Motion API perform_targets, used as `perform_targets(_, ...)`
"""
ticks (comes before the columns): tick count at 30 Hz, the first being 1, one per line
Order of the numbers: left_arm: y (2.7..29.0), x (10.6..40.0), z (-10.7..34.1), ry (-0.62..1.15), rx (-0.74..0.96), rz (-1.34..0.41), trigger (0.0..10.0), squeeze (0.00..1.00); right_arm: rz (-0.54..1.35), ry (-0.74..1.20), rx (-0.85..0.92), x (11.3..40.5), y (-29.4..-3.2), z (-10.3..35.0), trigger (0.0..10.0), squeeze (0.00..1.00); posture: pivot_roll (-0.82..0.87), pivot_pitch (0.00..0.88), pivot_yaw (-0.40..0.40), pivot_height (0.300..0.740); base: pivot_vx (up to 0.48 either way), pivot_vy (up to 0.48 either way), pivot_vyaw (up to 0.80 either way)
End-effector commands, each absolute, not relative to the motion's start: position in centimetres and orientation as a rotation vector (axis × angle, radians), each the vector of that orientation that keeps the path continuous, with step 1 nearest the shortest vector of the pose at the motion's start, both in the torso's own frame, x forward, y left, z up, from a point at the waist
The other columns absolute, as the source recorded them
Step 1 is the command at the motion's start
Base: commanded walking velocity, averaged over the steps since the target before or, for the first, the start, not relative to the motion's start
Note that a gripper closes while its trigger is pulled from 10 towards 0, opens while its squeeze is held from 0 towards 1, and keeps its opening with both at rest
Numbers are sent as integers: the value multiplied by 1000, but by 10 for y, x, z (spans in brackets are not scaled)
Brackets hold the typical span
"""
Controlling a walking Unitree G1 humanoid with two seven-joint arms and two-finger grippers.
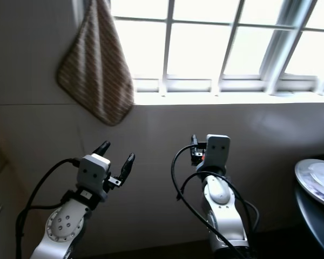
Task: Kitchen organization
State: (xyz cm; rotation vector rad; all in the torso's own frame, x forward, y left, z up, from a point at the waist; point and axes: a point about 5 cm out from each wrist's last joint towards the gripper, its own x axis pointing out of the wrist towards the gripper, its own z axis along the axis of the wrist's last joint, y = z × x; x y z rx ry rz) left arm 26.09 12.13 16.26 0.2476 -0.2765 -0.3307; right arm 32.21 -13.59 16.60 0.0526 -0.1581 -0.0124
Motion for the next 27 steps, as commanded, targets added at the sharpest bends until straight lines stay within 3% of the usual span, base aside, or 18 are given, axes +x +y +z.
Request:
perform_targets(1, 118, 261, 156, -239, 260, -366, 10000, 0, -19, -56, 25, 321, -136, 149, 10000, 0, -29, 0, -31, 736, 0, 0, -788)
perform_targets(7, 115, 256, 122, -90, 336, -430, 10000, 0, -25, 79, 28, 316, -139, 122, 10000, 0, -34, 0, -27, 736, 0, 0, -788)
perform_targets(14, 114, 253, 111, -44, 348, -433, 10000, 0, 21, 111, 3, 314, -136, 116, 10000, 0, -35, 0, -29, 736, 0, 0, -788)
perform_targets(18, 117, 253, 93, 35, 362, -432, 10000, 0, 204, 275, -137, 303, -118, 84, 10000, 0, -35, 0, -26, 736, 0, 0, -778)
perform_targets(19, 118, 249, 80, 96, 360, -440, 10000, 0, 361, 354, -310, 290, -108, 62, 10000, 0, -36, 0, -26, 736, 0, 0, -525)
perform_targets(22, 115, 243, 67, 153, 380, -468, 10000, 0, 510, 342, -504, 274, -102, 49, 10000, 0, -38, 0, -25, 736, 0, 0, -175)
perform_targets(27, 115, 239, 55, 199, 405, -465, 10000, 0, 586, 319, -554, 267, -95, 45, 10000, 0, -42, 0, -26, 736, 0, 0, 0)
